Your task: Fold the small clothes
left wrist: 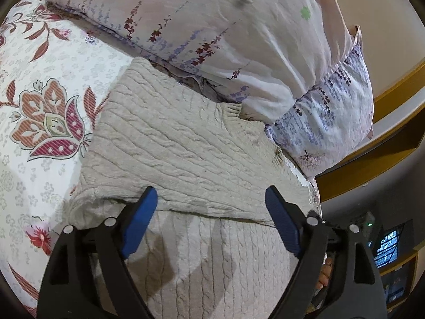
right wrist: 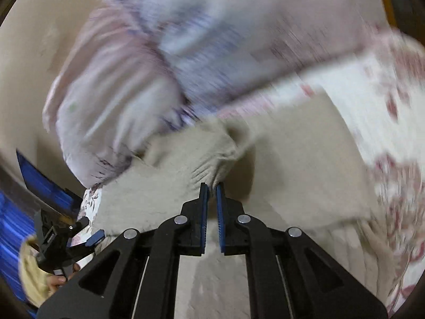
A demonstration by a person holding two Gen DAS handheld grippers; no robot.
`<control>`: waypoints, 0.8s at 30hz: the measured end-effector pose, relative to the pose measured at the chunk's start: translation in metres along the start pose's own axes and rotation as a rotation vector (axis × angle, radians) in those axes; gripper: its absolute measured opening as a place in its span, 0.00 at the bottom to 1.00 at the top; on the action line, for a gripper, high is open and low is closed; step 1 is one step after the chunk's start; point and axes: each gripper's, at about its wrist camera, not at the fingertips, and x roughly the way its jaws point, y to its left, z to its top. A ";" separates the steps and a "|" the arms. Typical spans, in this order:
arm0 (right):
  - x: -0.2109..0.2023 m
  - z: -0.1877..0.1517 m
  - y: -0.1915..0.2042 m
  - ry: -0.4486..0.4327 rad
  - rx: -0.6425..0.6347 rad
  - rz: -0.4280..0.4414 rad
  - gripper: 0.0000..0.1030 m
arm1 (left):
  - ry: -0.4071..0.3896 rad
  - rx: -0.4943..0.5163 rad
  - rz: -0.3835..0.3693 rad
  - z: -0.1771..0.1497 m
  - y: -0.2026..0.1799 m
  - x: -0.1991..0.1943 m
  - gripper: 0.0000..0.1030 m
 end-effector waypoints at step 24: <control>0.004 0.008 0.002 0.006 -0.013 -0.037 0.07 | 0.023 -0.003 0.012 -0.006 0.004 -0.010 0.84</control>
